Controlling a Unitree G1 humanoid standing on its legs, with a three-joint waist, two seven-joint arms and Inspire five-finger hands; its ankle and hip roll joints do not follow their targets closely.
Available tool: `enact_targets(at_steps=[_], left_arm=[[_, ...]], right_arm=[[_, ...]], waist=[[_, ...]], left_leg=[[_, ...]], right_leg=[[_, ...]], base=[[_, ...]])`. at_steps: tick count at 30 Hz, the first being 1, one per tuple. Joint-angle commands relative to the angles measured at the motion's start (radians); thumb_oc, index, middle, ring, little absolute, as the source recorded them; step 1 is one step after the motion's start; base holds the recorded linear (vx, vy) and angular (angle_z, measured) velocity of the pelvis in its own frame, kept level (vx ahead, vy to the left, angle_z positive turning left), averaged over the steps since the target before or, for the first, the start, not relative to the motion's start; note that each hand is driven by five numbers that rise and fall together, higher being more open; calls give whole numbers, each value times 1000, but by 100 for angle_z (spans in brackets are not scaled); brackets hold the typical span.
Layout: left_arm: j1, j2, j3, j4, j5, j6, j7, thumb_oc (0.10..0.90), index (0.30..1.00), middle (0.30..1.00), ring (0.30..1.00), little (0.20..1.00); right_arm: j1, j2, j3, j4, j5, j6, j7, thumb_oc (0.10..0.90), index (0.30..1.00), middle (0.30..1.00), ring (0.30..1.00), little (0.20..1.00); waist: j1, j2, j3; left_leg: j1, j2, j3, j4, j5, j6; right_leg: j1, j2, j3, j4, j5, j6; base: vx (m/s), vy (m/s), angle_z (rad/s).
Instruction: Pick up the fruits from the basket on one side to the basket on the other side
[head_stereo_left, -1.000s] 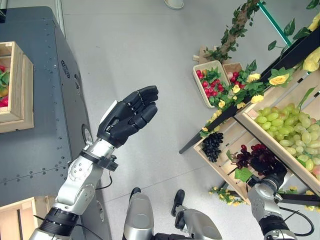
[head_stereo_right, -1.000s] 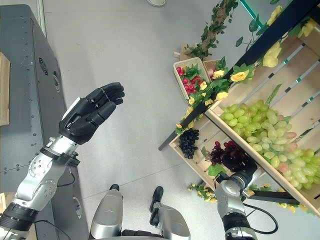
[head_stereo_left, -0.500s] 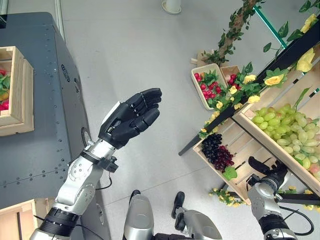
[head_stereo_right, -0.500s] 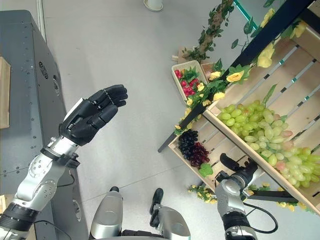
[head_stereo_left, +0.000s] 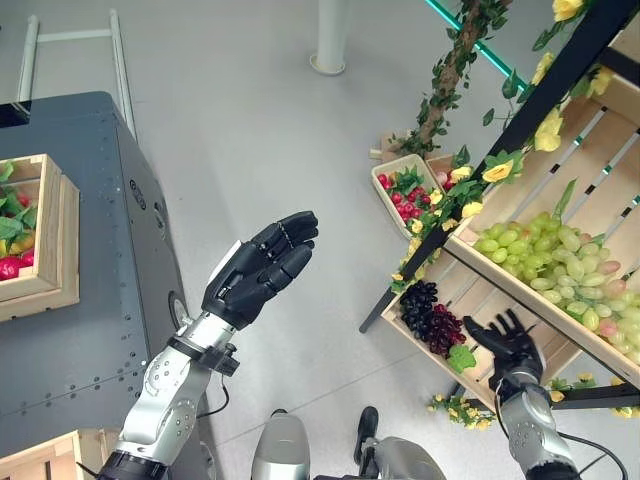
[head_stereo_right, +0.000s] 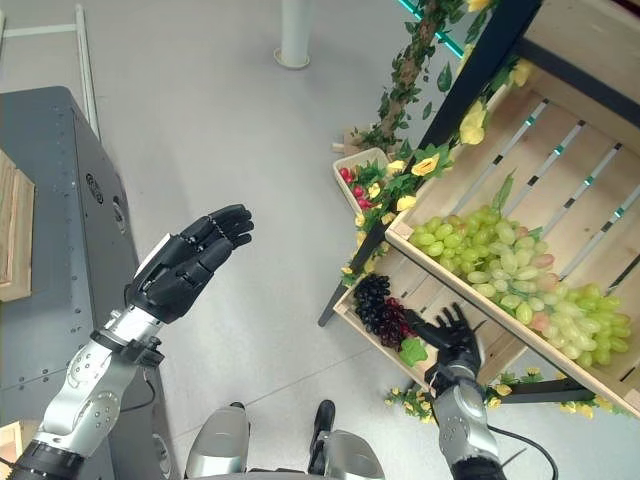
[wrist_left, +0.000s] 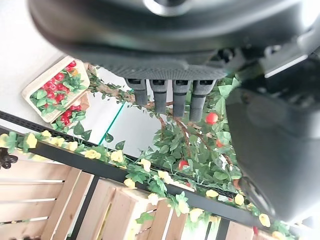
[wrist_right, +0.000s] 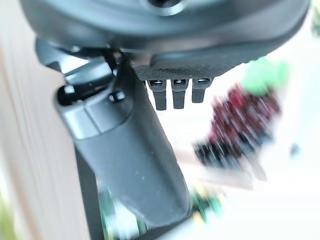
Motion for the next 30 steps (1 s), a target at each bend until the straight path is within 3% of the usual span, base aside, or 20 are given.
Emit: enact_targets(at_steps=[1, 5, 9, 11, 18, 21, 26, 30], left_arm=[[9, -38, 33, -101, 48, -102, -18, 800, 900, 900, 900, 900], [16, -53, 26, -75, 68, -107, -2, 800, 900, 900, 900, 900], [8, -72, 9, -44, 100, -69, 13, 800, 900, 900, 900, 900], [1, -91, -21, 5, 124, 11, -9, 800, 900, 900, 900, 900], [-2, -117, -89, 133, 195, 131, -46, 800, 900, 900, 900, 900], [5, -141, -120, 197, 226, 144, 27, 800, 900, 900, 900, 900], [0, -156, -116, 255, 243, 112, 107, 800, 900, 900, 900, 900], [-28, -160, -121, 267, 272, 108, 162, 800, 900, 900, 900, 900]], right_arm=[[-20, -86, 9, -113, 99, -27, 275, 800, 900, 900, 900, 900], [-6, -74, 49, -179, 109, 36, 443, 800, 900, 900, 900, 900], [-5, -64, 77, -204, 95, 72, 513, 800, 900, 900, 900, 900], [2, -50, 95, -225, 82, 86, 545, 800, 900, 900, 900, 900], [28, -1, 130, -234, 26, 104, 476, 800, 900, 900, 900, 900], [47, 38, 157, -212, -7, 88, 433, 800, 900, 900, 900, 900], [66, 79, 177, -191, 30, 73, 425, 800, 900, 900, 900, 900], [58, 89, 212, -173, 5, 80, 439, 800, 900, 900, 900, 900]], waist=[[-13, 33, -105], [-30, 35, -132], [-41, 40, -156], [-55, 46, -183], [-87, 64, -211], [-101, 72, -213], [-112, 78, -205], [-125, 88, -208]], left_leg=[[51, -15, -7, -269, 203, -37], [77, -11, -3, -338, 221, -32], [89, -12, 3, -380, 232, -32], [99, -15, 12, -415, 236, -30], [103, -37, 39, -426, 213, -17], [106, -60, 55, -424, 194, 1], [90, -88, 73, -427, 174, 36], [71, -87, 58, -427, 179, 51]], right_leg=[[43, -18, -53, 68, -74, 79], [51, -32, -54, 33, -70, 74], [52, -39, -52, 11, -68, 69], [52, -49, -49, -12, -66, 67], [36, -79, -34, -27, -60, 78], [23, -107, -19, -36, -39, 98], [-29, -144, 9, -34, 7, 131], [-74, -98, 48, 54, -44, 109]], base=[[-98, 129, 0], [-104, 123, -2], [-96, 108, 0], [-141, 151, 6], [-104, 166, 1], [-86, 233, -6], [-101, 153, -21], [-123, -20, 3]])
